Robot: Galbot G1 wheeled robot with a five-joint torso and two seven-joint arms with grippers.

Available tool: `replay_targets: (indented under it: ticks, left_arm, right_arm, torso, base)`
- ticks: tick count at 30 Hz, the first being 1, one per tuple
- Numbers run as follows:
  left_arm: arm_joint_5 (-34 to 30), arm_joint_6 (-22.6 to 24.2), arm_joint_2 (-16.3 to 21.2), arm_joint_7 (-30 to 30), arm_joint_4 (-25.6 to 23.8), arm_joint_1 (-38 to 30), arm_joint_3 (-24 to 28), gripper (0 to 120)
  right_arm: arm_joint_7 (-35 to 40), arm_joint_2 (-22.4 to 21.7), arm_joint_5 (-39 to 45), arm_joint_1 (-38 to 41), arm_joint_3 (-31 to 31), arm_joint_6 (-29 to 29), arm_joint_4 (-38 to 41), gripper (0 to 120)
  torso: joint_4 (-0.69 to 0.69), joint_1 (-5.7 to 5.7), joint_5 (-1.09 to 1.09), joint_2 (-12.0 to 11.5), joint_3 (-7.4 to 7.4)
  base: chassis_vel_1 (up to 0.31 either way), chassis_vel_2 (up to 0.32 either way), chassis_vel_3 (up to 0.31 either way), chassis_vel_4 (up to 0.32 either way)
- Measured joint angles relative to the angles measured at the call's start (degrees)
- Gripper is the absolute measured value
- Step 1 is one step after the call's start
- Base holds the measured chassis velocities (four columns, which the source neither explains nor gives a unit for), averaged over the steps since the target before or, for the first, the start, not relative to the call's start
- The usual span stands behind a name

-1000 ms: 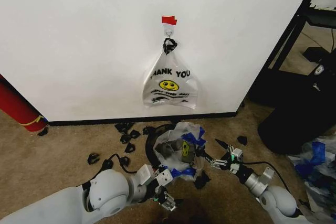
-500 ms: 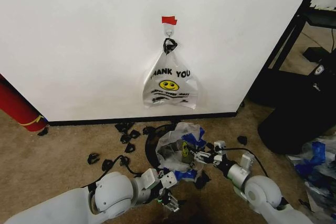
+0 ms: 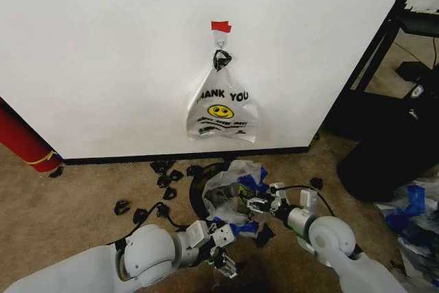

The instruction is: Pick up the garbage bag from the wall and place it over the trash bin.

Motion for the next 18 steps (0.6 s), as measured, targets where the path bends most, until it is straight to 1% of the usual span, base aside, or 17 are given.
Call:
replay_targets:
  ticks: [2, 4, 5, 6, 9, 10, 11, 12, 13, 16, 17, 18]
  left_arm:
    - [0.0, 0.0, 0.2, 0.0, -0.3, 0.0, 0.0, 100]
    - [0.0, 0.0, 0.4, 0.0, -0.7, 0.1, -0.1, 100]
    - [0.0, 0.0, 0.4, 0.0, -0.7, 0.1, -0.1, 100]
    - [0.0, 0.0, 0.5, -0.1, -0.9, 0.2, -0.1, 100]
    - [0.3, 0.0, 1.0, -0.1, -2.5, 1.2, -0.2, 100]
    - [0.3, 0.0, 1.1, -0.1, -2.9, 1.4, -0.2, 100]
    - [0.4, -0.1, 1.1, -0.2, -3.7, 1.8, -0.2, 100]
    - [0.4, -0.1, 1.1, -0.2, -3.7, 1.8, -0.2, 100]
    - [0.4, -0.2, 1.1, -0.3, -4.2, 2.0, -0.2, 100]
    - [0.6, -0.8, 1.2, -0.9, -6.9, 2.8, -0.4, 100]
    - [0.6, -1.0, 1.3, -1.0, -7.8, 3.1, -0.7, 100]
    - [0.7, -1.4, 1.4, -1.1, -8.7, 3.6, -1.3, 100]
  right_arm:
    - [1.4, 0.8, 0.2, 0.6, -0.5, -0.5, -0.3, 79]
    - [2.4, 1.0, 0.6, 0.7, -0.6, -1.2, -0.3, 72]
    - [2.4, 1.0, 0.6, 0.7, -0.6, -1.2, -0.3, 72]
    - [2.9, 1.0, 0.9, 0.5, -0.6, -1.5, -0.1, 69]
    - [4.7, 0.9, 2.3, -0.4, -0.4, -2.0, 1.2, 54]
    - [5.0, 0.9, 2.4, -0.6, -0.4, -1.9, 1.4, 52]
    - [5.6, 0.9, 2.4, -1.0, -0.3, -1.4, 1.7, 46]
    - [5.6, 0.9, 2.4, -1.0, -0.3, -1.4, 1.7, 46]
    - [6.0, 0.9, 2.4, -1.3, -0.3, -0.8, 1.8, 43]
    - [7.7, 1.3, 0.9, -2.5, -0.4, 3.3, 2.4, 29]
    - [8.6, 1.5, 0.6, -3.0, -0.4, 4.5, 2.7, 26]
    - [9.6, 1.7, 0.4, -3.3, -0.4, 5.5, 2.9, 20]
  torso:
    - [0.00, 0.00, 0.00, 0.0, 0.00]
    - [0.00, 0.00, 0.00, 0.0, 0.00]
    - [0.00, 0.00, 0.00, 0.0, 0.00]
    - [0.00, 0.00, 0.00, 0.0, 0.00]
    - [0.00, 0.00, 0.00, 0.0, 0.00]
    - [0.00, 0.00, 0.00, 0.0, 0.00]
    - [0.00, 0.00, 0.00, 0.0, 0.00]
    - [0.00, 0.00, 0.00, 0.0, 0.00]
    - [0.00, 0.00, 0.00, 0.0, 0.00]
    - [0.00, 0.00, 0.00, 0.0, 0.00]
    - [-0.01, 0.00, 0.00, 0.0, 0.00]
    - [-0.01, 0.00, 0.00, 0.0, 0.00]
  base:
    - [0.000, 0.000, 0.000, 0.000]
    - [0.000, 0.000, 0.000, 0.000]
    - [0.000, 0.000, 0.000, 0.000]
    - [0.000, 0.000, 0.000, 0.000]
    - [0.000, 0.000, 0.000, 0.000]
    - [0.000, 0.000, 0.000, 0.000]
    - [0.000, 0.000, 0.000, 0.000]
    - [0.000, 0.000, 0.000, 0.000]
    - [0.000, 0.000, 0.000, 0.000]
    - [0.000, 0.000, 0.000, 0.000]
    - [0.000, 0.000, 0.000, 0.000]
    - [0.000, 0.000, 0.000, 0.000]
